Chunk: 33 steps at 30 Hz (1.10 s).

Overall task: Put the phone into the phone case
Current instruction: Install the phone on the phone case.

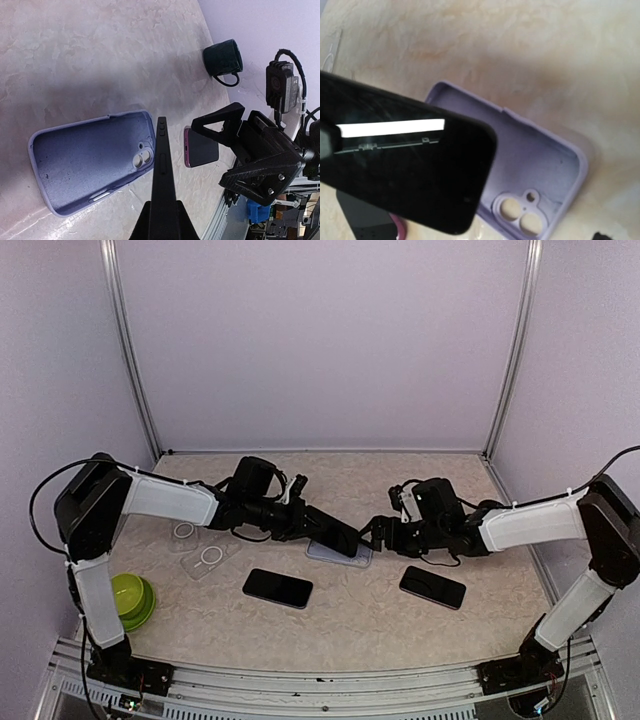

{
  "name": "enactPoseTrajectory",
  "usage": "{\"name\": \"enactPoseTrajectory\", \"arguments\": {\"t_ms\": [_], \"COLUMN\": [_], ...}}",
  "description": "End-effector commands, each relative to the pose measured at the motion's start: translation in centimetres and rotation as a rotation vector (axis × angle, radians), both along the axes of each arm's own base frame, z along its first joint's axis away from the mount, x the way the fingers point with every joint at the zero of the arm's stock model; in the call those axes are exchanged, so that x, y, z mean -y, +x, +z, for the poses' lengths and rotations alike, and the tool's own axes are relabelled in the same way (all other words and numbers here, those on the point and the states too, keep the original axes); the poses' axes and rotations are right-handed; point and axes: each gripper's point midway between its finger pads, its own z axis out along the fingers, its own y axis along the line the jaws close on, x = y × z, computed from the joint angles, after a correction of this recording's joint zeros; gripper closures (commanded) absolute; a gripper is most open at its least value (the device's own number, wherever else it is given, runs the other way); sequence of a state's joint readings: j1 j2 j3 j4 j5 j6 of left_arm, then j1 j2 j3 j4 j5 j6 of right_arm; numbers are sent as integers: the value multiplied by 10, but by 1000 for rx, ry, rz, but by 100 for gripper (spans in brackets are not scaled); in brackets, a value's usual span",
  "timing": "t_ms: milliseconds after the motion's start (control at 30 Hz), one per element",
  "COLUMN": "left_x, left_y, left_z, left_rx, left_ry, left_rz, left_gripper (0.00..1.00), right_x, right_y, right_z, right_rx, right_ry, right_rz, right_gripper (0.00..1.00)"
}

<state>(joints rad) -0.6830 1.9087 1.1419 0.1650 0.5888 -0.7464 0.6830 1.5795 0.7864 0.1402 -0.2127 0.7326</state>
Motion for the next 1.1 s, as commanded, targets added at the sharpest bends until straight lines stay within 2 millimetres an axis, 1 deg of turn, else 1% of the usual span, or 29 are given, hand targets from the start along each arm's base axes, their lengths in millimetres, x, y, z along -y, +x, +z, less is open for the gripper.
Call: {"name": "enactPoseTrajectory", "arguments": {"t_ms": [0, 167, 300, 633, 933, 1067], "left_x": [7, 11, 12, 18, 23, 23], "left_y": [1, 4, 8, 16, 15, 15], "left_z": [7, 7, -2, -9, -16, -24], "left_rx": [8, -10, -42, -69, -122, -154], "left_ry": [-26, -37, -33, -34, -58, -53], "left_rz": [-55, -75, -82, -85, -90, -80], "left_gripper": [100, 100, 100, 100, 100, 100], "right_x": [-4, -9, -9, -12, -11, -13], "right_y": [-3, -4, -4, -3, -3, -1], "right_z": [-5, -10, -14, -25, -37, -40], "right_rx": [-33, -55, -55, -71, -91, -93], "right_ry": [73, 100, 92, 87, 71, 70], "right_rz": [-8, 7, 8, 15, 6, 5], "right_gripper": [4, 5, 5, 5, 4, 4]}}
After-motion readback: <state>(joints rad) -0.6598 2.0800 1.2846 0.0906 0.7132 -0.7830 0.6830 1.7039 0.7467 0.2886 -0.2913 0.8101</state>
